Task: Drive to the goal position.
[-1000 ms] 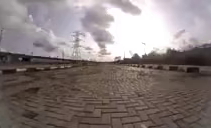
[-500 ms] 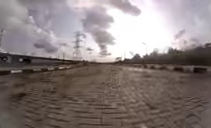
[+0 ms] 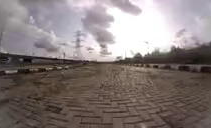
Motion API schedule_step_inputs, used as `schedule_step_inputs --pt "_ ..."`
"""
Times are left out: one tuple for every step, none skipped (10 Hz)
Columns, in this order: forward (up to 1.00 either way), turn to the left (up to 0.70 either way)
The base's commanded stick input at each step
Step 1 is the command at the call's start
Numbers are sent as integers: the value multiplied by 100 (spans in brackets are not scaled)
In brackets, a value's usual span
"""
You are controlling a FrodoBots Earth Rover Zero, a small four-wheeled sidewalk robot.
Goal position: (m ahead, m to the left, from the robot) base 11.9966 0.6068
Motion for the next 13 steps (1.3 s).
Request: schedule_step_inputs --pt "100 0" --pt "100 0" --pt "100 0" --pt "100 0" --pt "100 0" --pt "100 0" --pt "100 0" --pt "100 0" --pt "100 0" --pt "100 0" --pt "100 0" --pt "100 0" --pt "100 0"
